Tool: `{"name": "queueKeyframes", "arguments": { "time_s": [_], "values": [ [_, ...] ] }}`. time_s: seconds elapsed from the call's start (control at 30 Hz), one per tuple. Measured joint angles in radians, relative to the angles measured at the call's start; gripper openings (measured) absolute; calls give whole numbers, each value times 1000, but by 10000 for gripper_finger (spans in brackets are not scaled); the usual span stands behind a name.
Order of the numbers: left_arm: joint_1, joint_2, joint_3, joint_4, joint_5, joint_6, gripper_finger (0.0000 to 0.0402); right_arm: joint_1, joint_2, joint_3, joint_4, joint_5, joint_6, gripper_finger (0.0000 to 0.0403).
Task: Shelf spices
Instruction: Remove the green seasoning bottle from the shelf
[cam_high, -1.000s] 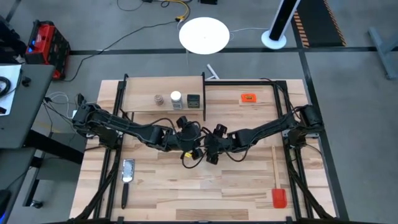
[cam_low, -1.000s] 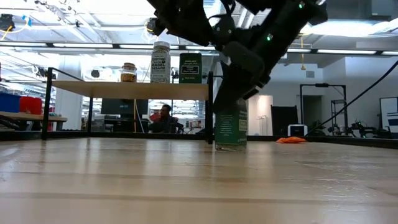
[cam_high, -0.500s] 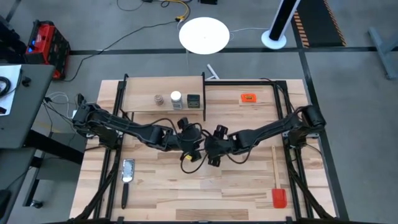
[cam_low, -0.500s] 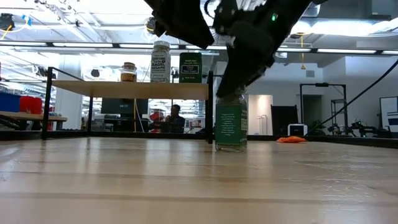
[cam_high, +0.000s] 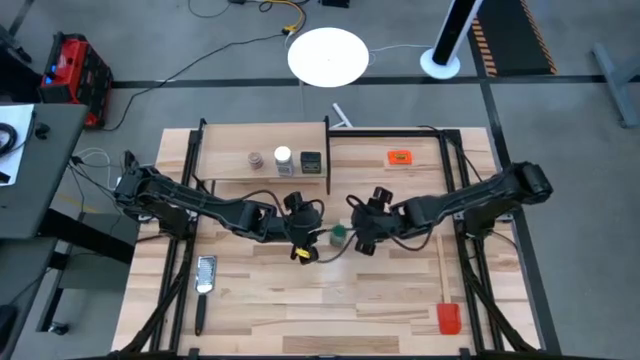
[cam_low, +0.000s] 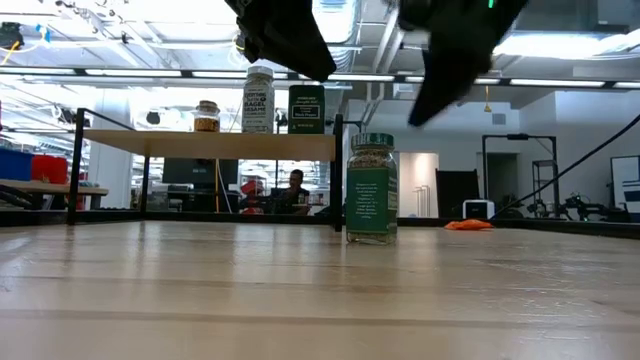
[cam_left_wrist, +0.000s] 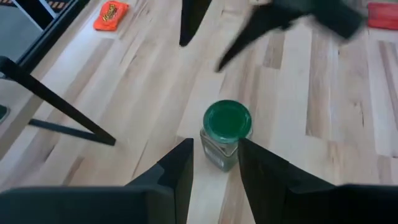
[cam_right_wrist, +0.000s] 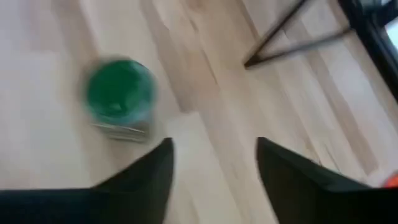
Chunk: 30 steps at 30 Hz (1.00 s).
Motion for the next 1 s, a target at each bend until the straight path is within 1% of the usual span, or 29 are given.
{"name": "queueKeyframes", "arguments": {
  "time_s": [0.07,0.17,0.23,0.27,0.33,0.47,0.63,0.8,0.93,1.0],
  "values": [
    [0,0,0,-10,0,-4,116,-23,1,-61,42,-1,2,156],
    [0,0,-8,-11,-1,-16,116,-46,1,-157,202,-27,-21,71],
    [0,0,-25,8,-7,-24,116,-52,1,-209,313,-56,-49,24],
    [0,0,-34,10,-10,-26,116,-53,2,-229,363,-62,-61,13],
    [3,0,-45,8,-26,-29,116,-53,2,-253,448,-76,-65,12],
    [9,0,-59,22,-36,-50,116,-53,2,-257,488,-110,-60,25],
    [10,0,-59,60,-40,-52,116,-27,14,-256,553,-112,-65,10],
    [10,0,-59,64,-40,-51,116,0,39,-255,571,-120,-46,7],
    [12,0,-59,63,-41,-47,116,5,49,-255,577,-188,-18,8],
    [12,0,-59,62,-39,-47,116,13,50,-256,572,-196,-15,7]
  ]
}}
